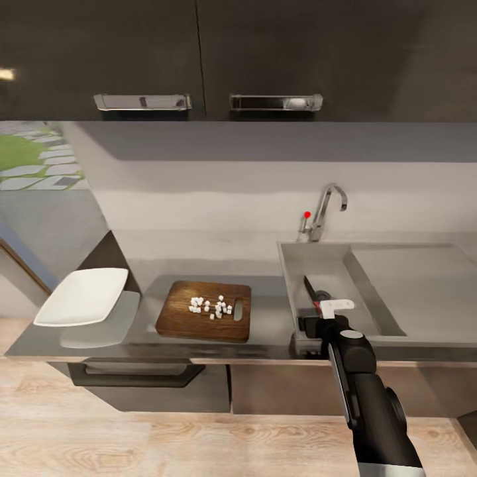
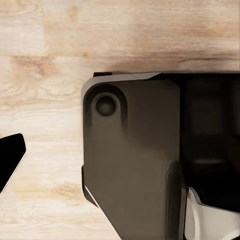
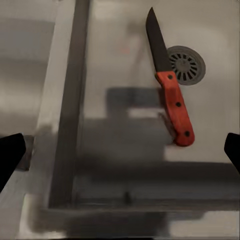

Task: In the kitchen, take the Vidalia onion out of the sink, dice it on the chopping board with the paring knife, put the diced onion into the bowl on the countertop, then place both the paring knife and the chopping board into the sink.

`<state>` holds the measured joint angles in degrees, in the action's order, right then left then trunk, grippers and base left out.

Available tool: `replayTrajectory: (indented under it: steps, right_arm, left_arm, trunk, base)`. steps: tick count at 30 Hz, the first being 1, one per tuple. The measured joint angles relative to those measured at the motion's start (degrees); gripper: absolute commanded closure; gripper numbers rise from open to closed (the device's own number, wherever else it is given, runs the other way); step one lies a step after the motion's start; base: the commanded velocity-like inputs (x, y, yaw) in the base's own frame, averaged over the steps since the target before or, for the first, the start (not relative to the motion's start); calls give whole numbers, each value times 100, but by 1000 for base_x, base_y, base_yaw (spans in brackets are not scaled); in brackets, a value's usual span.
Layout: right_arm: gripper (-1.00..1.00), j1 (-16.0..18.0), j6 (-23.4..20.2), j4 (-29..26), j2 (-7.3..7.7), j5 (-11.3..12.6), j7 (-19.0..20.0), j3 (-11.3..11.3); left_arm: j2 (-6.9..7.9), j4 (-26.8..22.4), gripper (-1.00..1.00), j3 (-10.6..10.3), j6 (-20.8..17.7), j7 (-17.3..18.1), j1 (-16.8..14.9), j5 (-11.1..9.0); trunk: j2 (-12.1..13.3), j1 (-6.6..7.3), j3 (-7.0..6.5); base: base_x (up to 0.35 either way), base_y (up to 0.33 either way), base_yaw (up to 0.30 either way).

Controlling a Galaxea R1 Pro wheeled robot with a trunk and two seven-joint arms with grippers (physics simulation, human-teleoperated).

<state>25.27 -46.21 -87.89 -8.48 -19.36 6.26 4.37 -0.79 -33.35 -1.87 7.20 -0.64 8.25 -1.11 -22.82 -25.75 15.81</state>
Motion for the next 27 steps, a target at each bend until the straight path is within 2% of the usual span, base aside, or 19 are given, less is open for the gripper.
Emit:
replayTrajectory:
  steps: [13,27]
  right_arm:
    - [-100,0,4,0,7,1,8,3]
    - [-100,0,-5,-1,1,2,5,1]
  left_arm:
    - [3,-7,-100,-1,0,0,0,0]
    - [-1,2,-100,-4,2,0,-1,0]
  trunk:
    - [0,1,0]
    - [0,0,0]
  base:
    - [95,259,0]
    - [7,22,0]
